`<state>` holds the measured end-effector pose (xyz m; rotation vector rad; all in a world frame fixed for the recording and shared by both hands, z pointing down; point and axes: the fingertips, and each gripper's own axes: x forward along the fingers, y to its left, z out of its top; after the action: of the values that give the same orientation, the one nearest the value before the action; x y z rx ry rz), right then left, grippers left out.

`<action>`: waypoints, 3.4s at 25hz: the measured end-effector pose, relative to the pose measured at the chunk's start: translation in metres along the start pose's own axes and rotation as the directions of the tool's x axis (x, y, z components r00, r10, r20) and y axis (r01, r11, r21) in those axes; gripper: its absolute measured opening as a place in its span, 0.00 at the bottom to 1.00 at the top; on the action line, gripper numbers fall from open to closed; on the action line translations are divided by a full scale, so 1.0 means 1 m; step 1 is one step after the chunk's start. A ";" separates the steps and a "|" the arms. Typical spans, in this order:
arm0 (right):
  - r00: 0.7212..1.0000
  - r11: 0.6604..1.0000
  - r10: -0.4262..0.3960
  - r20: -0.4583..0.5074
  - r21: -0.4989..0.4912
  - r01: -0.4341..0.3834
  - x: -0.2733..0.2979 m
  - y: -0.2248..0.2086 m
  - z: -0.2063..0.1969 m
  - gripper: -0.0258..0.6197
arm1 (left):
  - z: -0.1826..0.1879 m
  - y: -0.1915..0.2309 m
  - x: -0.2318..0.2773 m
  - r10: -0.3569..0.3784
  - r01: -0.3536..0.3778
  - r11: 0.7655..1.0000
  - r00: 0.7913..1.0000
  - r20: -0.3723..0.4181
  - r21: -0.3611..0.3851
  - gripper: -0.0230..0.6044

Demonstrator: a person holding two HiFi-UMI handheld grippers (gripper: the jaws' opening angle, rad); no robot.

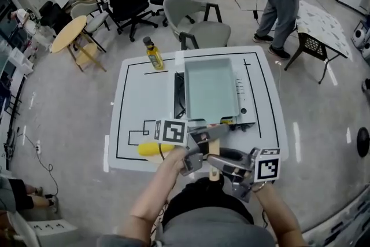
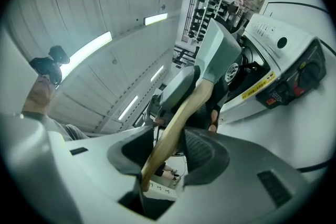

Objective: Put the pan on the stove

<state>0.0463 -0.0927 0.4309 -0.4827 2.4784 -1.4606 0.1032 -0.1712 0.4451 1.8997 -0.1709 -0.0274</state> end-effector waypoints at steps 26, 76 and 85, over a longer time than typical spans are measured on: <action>0.999 0.996 -0.024 -0.042 0.081 0.027 0.025 -0.031 0.004 0.32 | 0.016 0.042 -0.012 0.030 -0.031 0.996 1.000 -0.002 -0.086 0.33; 1.000 0.995 -0.021 -0.021 0.098 0.023 0.030 -0.036 0.012 0.31 | 0.026 0.051 -0.014 0.030 -0.027 0.985 0.999 0.019 -0.169 0.33; 0.973 0.971 -0.218 0.078 -0.084 0.224 -0.015 -0.045 0.044 0.29 | 0.028 0.054 -0.013 0.022 -0.014 0.984 0.999 0.044 -0.176 0.33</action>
<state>0.0826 -0.1425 0.4496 -0.8374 2.5121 -1.3834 0.0816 -0.2125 0.4856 1.7224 -0.2095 -0.0714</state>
